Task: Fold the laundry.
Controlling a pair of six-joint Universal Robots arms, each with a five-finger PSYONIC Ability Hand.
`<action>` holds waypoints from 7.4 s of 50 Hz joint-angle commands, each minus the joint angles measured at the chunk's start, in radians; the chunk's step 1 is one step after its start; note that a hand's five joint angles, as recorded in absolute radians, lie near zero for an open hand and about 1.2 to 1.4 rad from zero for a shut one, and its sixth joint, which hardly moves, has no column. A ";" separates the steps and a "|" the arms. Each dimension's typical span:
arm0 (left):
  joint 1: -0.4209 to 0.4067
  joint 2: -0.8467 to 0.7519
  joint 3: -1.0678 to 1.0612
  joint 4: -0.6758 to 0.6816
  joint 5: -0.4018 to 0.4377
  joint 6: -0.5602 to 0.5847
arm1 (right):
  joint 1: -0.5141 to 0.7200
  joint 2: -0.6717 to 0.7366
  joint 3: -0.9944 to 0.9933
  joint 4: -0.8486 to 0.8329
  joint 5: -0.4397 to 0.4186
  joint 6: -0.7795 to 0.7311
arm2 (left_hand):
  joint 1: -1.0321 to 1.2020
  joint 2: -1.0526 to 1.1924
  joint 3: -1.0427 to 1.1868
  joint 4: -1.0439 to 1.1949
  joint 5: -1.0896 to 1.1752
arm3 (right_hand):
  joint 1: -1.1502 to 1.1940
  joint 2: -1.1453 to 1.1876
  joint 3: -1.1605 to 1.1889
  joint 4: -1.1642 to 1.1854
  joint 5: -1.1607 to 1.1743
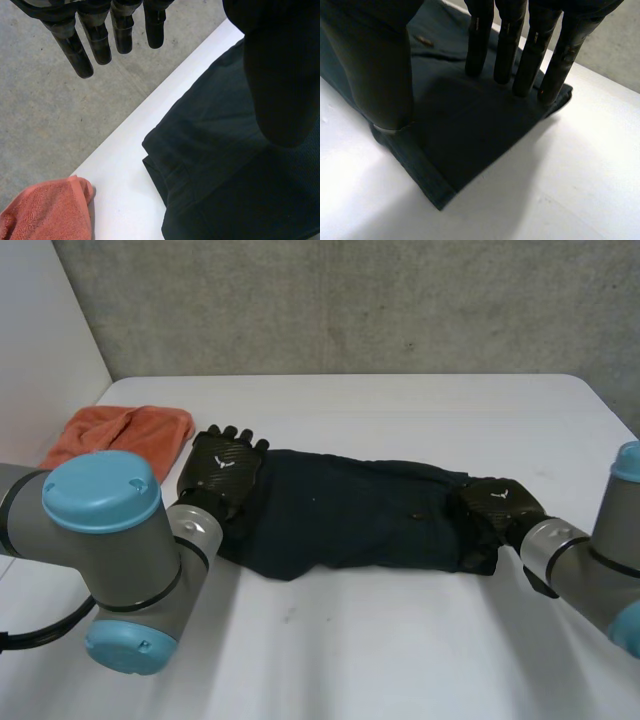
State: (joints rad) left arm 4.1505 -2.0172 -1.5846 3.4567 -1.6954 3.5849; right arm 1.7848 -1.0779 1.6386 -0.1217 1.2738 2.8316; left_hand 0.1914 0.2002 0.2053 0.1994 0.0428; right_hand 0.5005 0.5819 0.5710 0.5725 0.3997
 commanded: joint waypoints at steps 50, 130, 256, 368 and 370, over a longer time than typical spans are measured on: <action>0.000 0.037 -0.011 0.001 -0.001 0.000 | -0.055 -0.083 -0.126 0.082 0.117 -0.261 | -0.016 -0.025 -0.030 -0.024 -0.042 | 0.650 0.568 0.579 0.578 0.576; 0.017 0.051 -0.020 0.001 0.000 0.000 | -0.025 -0.125 -0.197 0.111 0.075 -0.173 | -0.016 -0.025 -0.030 -0.024 -0.042 | 0.896 0.814 0.825 0.824 0.822; 0.050 0.061 -0.041 0.002 0.017 0.000 | -0.433 -0.007 -0.069 0.112 -0.254 -0.316 | -0.016 -0.025 -0.030 -0.024 -0.042 | 0.063 -0.019 -0.008 -0.009 -0.011; -0.165 -0.220 0.581 -0.092 0.191 -0.244 | 0.047 -0.129 -0.319 0.143 -0.030 0.396 | 0.031 0.022 0.017 0.023 0.005 | -0.154 -0.235 -0.225 -0.226 -0.228; -0.168 -0.261 0.629 -0.134 0.189 -0.245 | 0.050 -0.129 -0.344 0.154 -0.027 0.397 | 0.037 0.028 0.023 0.029 0.011 | -0.189 -0.271 -0.260 -0.261 -0.263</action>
State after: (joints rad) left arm 4.0130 -2.1506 -1.1311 3.4037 -1.5065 3.3354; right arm 1.8542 -1.2012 1.3256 0.0375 1.2378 3.2148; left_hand 0.1922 0.2002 0.2054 0.1994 0.0430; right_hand 0.3257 0.3775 0.3606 0.3595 0.1762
